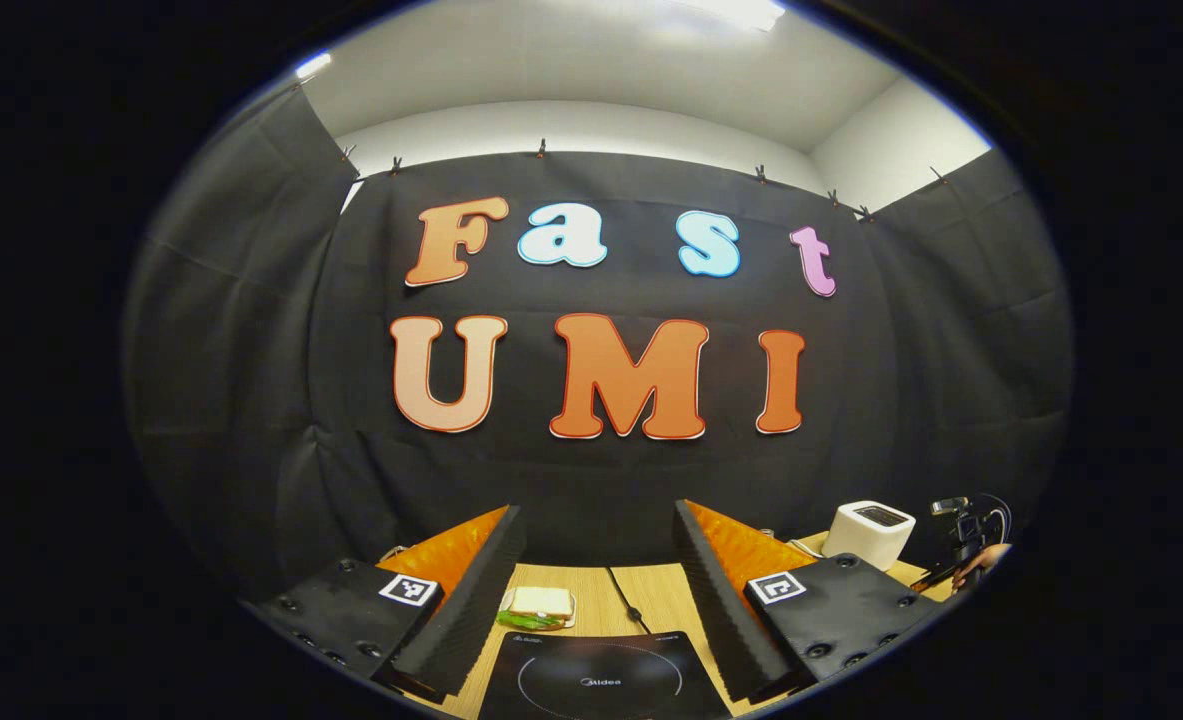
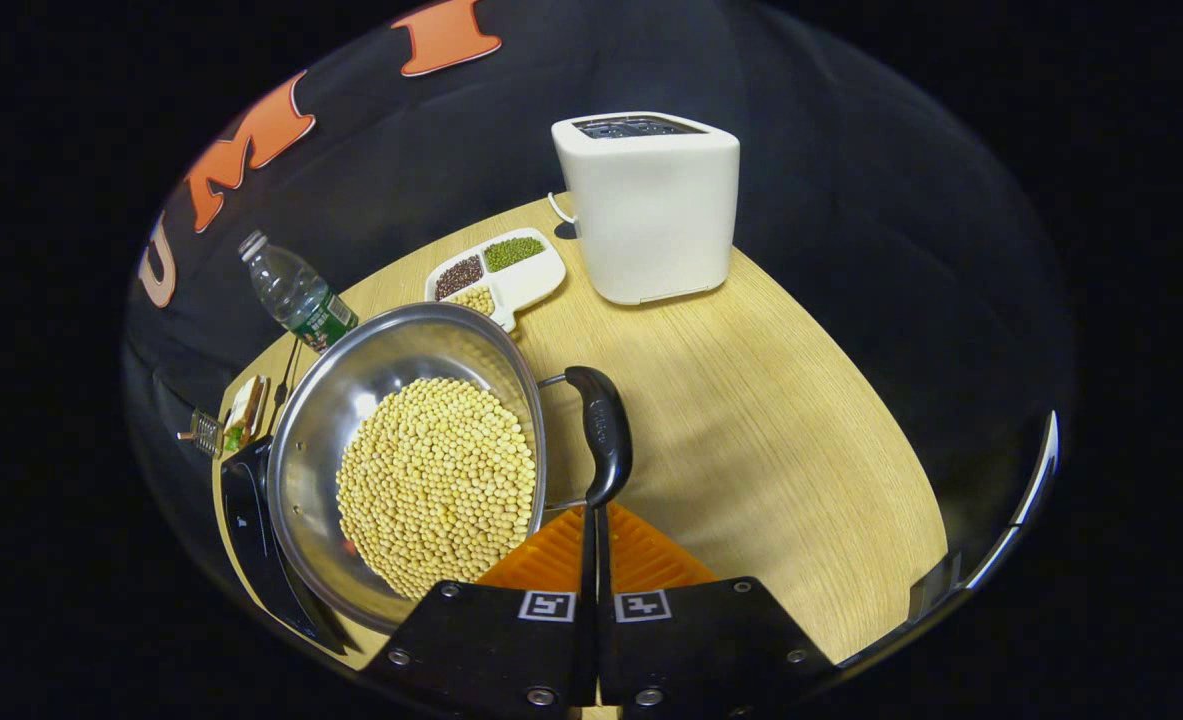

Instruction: First push the handle of the pot to place it horizontally, then grasp the pot with both hands and set it on the induction cooktop.

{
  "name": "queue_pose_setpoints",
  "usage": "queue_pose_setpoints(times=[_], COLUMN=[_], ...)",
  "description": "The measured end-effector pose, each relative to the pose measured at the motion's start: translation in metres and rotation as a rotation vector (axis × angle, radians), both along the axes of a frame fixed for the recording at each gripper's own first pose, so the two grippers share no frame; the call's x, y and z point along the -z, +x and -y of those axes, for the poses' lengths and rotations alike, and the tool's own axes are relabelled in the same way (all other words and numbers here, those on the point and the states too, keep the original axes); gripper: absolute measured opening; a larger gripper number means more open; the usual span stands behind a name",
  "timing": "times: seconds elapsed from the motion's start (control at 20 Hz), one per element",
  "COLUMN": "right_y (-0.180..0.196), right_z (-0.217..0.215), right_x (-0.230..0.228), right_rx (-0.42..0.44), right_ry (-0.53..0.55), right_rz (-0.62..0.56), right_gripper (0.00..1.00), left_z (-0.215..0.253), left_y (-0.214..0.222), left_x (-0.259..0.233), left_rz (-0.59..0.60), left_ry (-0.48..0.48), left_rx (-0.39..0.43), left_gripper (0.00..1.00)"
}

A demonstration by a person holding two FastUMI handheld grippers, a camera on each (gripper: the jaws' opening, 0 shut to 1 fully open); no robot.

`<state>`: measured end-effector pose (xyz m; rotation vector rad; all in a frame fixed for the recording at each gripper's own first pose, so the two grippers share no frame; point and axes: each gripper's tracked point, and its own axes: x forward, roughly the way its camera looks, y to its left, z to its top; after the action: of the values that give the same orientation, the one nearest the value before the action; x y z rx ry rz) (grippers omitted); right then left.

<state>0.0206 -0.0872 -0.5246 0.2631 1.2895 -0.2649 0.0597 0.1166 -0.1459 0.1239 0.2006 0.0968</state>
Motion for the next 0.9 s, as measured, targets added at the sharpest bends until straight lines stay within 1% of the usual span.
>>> queue_pose_setpoints(times=[0.2, 0.35, 0.55, 0.65, 0.75, 0.85, 0.9], right_y=[0.010, 0.016, 0.026, 0.030, 0.029, 0.027, 0.028], right_z=[0.003, 0.008, 0.007, 0.008, 0.008, 0.011, 0.013], right_x=[0.006, 0.010, 0.011, 0.012, 0.008, 0.002, -0.006], right_rx=[0.027, 0.050, 0.048, 0.044, 0.034, 0.016, 0.005], right_ry=[0.014, 0.017, 0.008, 0.011, 0.014, -0.003, -0.011], right_rz=[0.004, 0.009, 0.021, 0.034, 0.043, 0.052, 0.073], right_gripper=[0.01, 0.00, 0.01, 0.00, 0.00, 0.05, 0.10], left_z=[-0.007, -0.005, 0.007, 0.013, 0.026, 0.042, 0.048], left_y=[-0.003, -0.003, -0.002, -0.001, -0.001, -0.001, 0.001], left_x=[0.013, 0.031, 0.050, 0.064, 0.081, 0.105, 0.118], left_rz=[-0.012, -0.042, -0.078, -0.098, -0.132, -0.186, -0.222], left_ry=[-0.020, -0.015, -0.021, -0.030, -0.034, -0.054, -0.065], left_rx=[-0.020, -0.018, 0.002, -0.004, 0.007, 0.031, 0.038], left_gripper=[0.98, 0.99, 0.99, 0.99, 0.96, 0.99, 0.99])
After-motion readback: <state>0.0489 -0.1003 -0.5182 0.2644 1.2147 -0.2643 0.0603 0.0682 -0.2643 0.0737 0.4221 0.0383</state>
